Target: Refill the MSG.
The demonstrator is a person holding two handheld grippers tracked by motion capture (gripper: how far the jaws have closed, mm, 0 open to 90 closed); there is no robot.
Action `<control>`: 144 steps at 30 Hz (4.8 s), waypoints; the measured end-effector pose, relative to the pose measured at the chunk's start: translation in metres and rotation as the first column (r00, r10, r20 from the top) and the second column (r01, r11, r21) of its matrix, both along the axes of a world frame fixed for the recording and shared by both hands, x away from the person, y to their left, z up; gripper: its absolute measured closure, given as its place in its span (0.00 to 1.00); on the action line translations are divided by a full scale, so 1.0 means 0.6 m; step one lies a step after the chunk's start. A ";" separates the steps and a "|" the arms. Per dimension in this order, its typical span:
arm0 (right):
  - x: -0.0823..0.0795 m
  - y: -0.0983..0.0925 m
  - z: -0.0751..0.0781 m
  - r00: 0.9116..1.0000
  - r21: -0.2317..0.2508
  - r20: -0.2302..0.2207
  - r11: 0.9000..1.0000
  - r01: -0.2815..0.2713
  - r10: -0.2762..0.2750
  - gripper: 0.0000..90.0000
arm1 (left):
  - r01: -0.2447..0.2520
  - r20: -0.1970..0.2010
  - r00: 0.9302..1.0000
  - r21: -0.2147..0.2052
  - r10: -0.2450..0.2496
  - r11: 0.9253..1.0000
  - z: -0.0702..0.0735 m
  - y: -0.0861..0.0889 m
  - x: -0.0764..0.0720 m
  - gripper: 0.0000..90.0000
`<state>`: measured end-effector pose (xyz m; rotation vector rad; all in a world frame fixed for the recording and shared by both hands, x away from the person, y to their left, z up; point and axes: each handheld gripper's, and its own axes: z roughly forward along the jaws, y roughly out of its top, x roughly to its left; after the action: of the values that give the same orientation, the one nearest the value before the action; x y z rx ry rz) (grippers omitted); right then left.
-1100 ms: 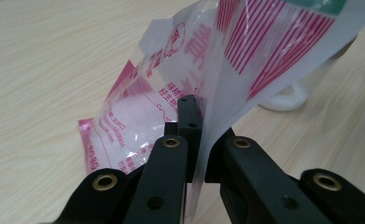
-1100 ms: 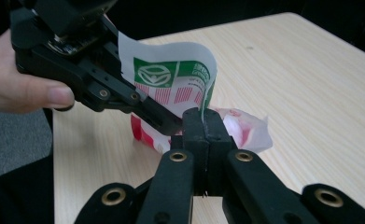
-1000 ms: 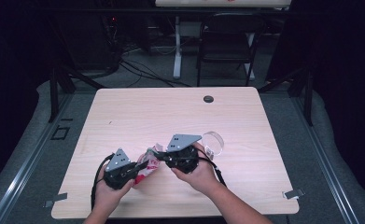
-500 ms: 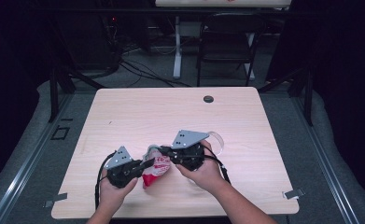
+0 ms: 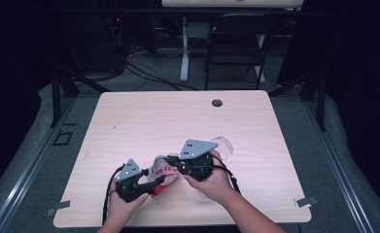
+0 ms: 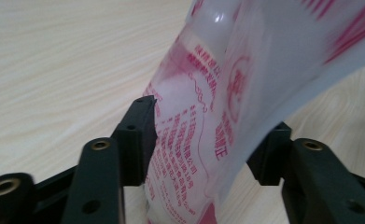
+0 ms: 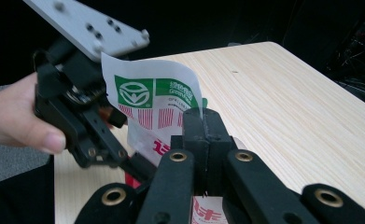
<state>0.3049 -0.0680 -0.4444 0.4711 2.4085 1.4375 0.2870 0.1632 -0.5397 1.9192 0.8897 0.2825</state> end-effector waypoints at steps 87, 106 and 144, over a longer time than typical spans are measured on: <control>-0.024 -0.041 -0.023 1.000 0.038 -0.026 0.999 0.005 -0.004 1.00 | -0.020 -0.069 0.997 0.174 0.033 0.984 -0.075 -0.046 0.018 0.63; -0.038 -0.062 -0.013 1.000 0.036 0.008 0.999 -0.017 0.017 1.00 | -0.062 0.042 0.998 0.293 0.052 0.954 -0.039 -0.049 0.009 0.66; -0.052 -0.125 -0.013 0.999 0.086 0.037 0.996 0.027 -0.030 1.00 | -0.196 0.359 0.933 0.484 0.011 0.852 0.017 -0.061 -0.016 0.68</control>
<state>0.2735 -0.1427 -0.4523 0.4911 2.3083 1.5284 0.2775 0.1265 -0.5292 2.2076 0.7246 0.9818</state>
